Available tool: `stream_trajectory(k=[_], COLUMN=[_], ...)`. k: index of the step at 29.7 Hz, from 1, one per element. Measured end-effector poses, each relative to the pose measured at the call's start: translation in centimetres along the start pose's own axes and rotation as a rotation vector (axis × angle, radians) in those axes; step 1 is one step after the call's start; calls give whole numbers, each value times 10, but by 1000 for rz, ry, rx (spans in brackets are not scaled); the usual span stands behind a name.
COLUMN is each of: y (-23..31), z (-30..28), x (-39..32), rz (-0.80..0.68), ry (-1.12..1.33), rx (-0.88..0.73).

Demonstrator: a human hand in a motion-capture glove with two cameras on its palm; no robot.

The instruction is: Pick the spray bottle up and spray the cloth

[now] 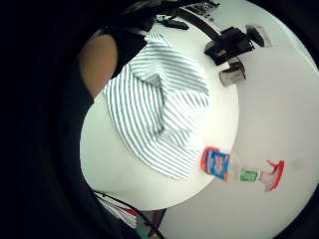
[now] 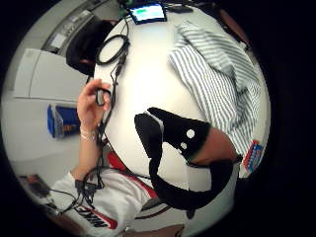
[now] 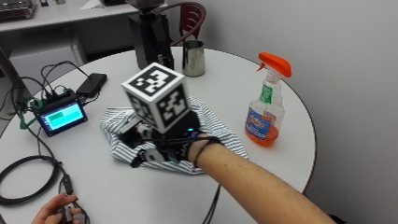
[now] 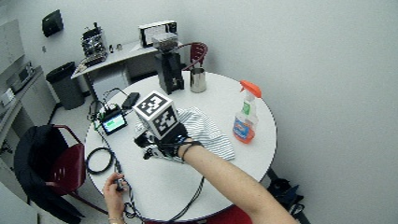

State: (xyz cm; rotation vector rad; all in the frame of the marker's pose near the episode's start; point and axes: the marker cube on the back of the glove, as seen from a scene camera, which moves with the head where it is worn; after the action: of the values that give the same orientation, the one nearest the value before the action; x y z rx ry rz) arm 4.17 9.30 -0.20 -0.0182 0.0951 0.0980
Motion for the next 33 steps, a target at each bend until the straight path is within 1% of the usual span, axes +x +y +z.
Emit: stream_trajectory(k=[2, 5, 9, 12, 15, 19, 23, 25, 28, 30, 33], y=[31, 84, 142, 178, 202, 219, 225, 222, 208, 198, 189], z=[1, 3, 4, 4, 3, 8, 19, 30, 46, 56, 67], x=[18, 49, 82, 108, 136, 174, 199, 216, 234, 240, 247], rz=[37, 132, 262, 365, 464, 558, 625, 676, 707, 712, 733], ry=[-18, -67, -203, -288, -345, -492, -595, -737, -950, -987, -978], rx=[23, 97, 202, 289, 378, 496, 566, 600, 602, 584, 565])
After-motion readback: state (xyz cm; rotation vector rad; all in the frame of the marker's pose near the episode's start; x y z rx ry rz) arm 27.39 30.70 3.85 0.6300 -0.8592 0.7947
